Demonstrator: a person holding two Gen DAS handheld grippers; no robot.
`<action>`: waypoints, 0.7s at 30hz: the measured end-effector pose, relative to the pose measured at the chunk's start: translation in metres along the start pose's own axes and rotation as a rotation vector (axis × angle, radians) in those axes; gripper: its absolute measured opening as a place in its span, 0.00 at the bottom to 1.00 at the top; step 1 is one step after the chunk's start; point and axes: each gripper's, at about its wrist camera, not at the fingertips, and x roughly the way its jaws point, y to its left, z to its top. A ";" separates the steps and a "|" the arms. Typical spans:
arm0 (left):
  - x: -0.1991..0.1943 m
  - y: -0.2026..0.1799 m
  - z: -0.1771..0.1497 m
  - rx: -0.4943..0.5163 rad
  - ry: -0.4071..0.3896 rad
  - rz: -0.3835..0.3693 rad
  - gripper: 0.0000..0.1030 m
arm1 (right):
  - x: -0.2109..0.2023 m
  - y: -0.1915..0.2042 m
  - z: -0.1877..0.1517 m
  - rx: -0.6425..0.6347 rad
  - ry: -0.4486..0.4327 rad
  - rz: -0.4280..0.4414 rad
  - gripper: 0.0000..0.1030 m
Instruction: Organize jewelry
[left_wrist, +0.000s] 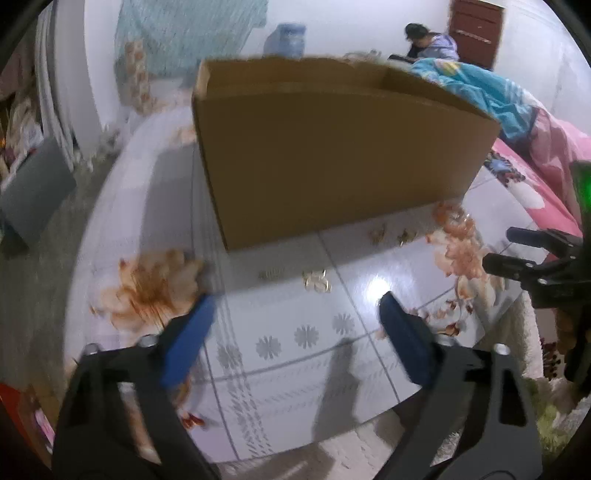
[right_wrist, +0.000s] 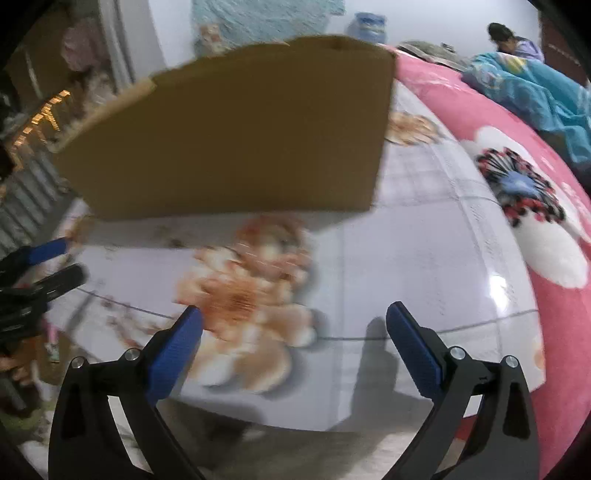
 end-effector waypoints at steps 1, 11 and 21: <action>-0.002 -0.001 0.002 0.014 -0.013 0.001 0.72 | -0.003 0.004 0.001 -0.016 -0.014 0.012 0.94; 0.007 -0.021 0.006 0.124 0.019 -0.067 0.31 | -0.018 0.048 0.001 -0.160 -0.063 0.244 0.71; 0.022 -0.018 0.009 0.132 0.065 -0.048 0.22 | -0.016 0.056 0.000 -0.181 -0.060 0.289 0.65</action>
